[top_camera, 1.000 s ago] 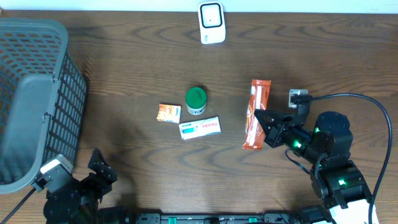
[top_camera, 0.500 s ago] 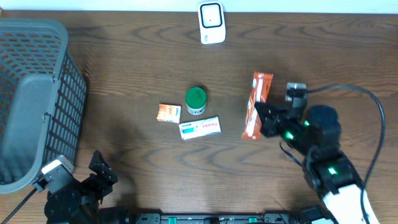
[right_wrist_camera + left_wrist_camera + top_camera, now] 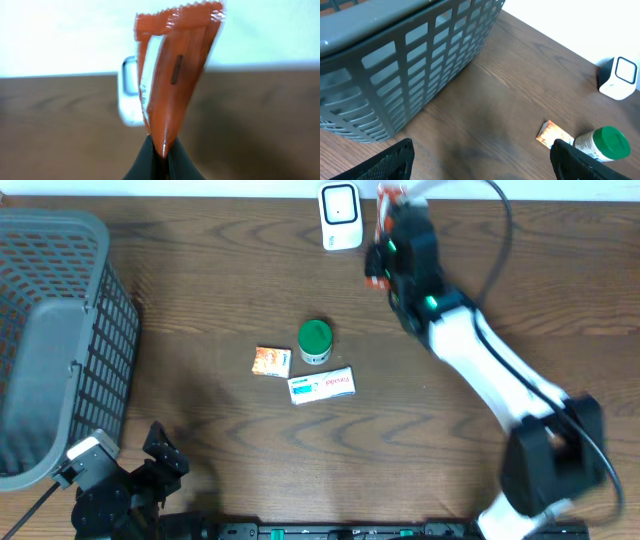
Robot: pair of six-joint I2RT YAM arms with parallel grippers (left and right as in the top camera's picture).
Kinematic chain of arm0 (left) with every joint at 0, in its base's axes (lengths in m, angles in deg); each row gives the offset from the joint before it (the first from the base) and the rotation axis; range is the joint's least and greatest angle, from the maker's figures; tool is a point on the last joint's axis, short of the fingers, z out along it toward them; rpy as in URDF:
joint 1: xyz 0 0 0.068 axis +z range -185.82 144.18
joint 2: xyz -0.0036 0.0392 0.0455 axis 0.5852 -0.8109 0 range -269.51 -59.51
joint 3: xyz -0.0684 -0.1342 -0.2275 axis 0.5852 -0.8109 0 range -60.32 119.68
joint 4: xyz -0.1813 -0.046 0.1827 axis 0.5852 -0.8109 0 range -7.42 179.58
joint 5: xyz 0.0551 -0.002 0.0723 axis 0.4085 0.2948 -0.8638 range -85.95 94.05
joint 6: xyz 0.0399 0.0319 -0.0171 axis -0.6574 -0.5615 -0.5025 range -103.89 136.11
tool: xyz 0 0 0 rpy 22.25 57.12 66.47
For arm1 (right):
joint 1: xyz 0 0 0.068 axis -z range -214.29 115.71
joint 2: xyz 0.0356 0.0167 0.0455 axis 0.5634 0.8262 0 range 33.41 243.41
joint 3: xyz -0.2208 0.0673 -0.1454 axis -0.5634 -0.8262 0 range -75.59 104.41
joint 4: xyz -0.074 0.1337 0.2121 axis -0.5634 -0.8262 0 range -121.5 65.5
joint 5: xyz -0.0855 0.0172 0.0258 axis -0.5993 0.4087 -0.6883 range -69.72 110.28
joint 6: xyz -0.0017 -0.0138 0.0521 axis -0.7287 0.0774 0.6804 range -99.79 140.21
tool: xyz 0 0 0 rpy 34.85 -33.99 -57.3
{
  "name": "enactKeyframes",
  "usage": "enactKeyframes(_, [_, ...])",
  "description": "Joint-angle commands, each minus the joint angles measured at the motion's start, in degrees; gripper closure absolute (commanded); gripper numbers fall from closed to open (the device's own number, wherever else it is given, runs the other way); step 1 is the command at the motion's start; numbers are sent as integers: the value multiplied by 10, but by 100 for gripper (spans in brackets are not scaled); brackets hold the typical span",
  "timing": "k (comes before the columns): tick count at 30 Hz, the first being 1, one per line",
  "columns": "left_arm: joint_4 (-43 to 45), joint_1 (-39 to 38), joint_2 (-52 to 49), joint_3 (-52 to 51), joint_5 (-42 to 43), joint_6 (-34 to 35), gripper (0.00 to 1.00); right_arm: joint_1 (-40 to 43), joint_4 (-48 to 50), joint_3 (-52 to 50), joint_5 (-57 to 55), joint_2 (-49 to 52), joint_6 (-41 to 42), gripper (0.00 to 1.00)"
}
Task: Scan the item barcode
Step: 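Carry the chocolate bar up to the white scanner and present it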
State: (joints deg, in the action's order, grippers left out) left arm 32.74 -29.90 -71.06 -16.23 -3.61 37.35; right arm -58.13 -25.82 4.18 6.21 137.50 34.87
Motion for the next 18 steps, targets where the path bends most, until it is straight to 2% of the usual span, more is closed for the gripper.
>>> enactKeyframes(1, [-2,2,1,-1,-5,5,13,-16,15,149,-141,108,-166,99])
enactKeyframes(7, [-2,2,1,-1,-5,5,13,-31,116,282,-254,261,-313,99])
enactKeyframes(14, [-2,2,1,-1,-5,5,13,-40,295,355,-259,384,-435,99])
enactKeyframes(18, [-2,2,1,-1,-5,5,13,-44,326,416,-230,448,-491,99])
